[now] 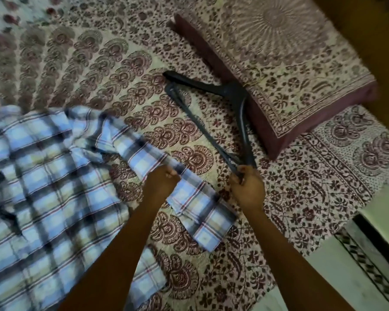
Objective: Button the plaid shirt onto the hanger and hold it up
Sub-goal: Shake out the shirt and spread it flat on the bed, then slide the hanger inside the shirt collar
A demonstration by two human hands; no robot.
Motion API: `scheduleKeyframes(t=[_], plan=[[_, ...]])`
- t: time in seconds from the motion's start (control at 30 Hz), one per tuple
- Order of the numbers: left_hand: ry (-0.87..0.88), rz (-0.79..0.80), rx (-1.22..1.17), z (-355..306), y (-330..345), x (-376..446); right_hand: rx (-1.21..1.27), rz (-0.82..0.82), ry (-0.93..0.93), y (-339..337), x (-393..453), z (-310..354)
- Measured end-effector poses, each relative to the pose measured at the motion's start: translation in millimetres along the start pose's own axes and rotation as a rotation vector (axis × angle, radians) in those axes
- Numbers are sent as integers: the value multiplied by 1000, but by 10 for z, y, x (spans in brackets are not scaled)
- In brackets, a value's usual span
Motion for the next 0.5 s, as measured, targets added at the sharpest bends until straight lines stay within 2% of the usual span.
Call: scheduleKeyframes(t=[0.17,0.33,0.5], plan=[[120,-1,10,-605,269,580,-75,-165,23,-114,588,75],[237,-41,68,-1020,356,1044,-98,-52,95,12,1028,104],[314,-85,102,-1217,336,1243,-34,-94,71,-59,1048,143]])
Point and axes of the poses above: each hand's wrist, its own x-axis towards the middle knuckle, its own y-axis out of the palm, z = x × y, the point moved 3 cm from there along x, towards the middle knuckle, and after that the axes turned 11 degrees about -x, right-handed, at the moved point
